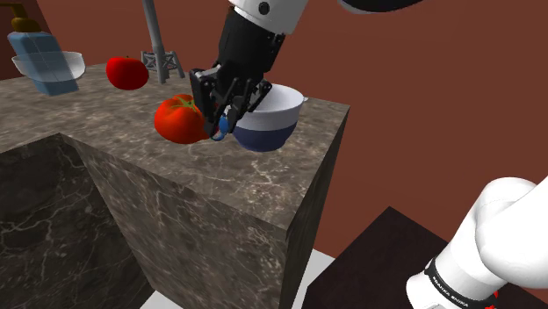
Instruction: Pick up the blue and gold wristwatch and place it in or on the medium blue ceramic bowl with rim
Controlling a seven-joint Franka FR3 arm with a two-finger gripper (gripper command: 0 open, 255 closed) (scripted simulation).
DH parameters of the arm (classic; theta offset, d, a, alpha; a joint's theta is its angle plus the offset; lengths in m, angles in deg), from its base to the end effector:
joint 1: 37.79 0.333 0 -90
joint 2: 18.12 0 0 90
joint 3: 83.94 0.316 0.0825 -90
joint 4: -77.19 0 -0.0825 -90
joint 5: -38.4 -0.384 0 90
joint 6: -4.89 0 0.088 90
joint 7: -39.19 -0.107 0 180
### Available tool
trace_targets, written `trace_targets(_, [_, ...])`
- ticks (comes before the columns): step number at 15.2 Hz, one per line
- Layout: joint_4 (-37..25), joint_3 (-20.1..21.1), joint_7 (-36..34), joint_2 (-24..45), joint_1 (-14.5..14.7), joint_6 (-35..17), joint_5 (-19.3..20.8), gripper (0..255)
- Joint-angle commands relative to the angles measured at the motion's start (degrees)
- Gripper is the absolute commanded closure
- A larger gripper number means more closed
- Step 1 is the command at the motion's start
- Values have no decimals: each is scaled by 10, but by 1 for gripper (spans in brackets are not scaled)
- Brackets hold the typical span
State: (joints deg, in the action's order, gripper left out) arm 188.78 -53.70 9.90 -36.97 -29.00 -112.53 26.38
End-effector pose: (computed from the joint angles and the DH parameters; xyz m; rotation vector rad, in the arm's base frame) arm 0.3594 0.3553 0.6366 -2.8546 -0.1695 -0.4382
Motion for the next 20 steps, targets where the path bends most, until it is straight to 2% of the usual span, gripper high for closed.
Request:
trace_targets(1, [-19,0,-3,4,-1,15,3,255])
trace_targets(18, [-195,6,-27,52,-12,147,34,255])
trace_targets(20, [-189,-7,-11,43,-16,150,26,255])
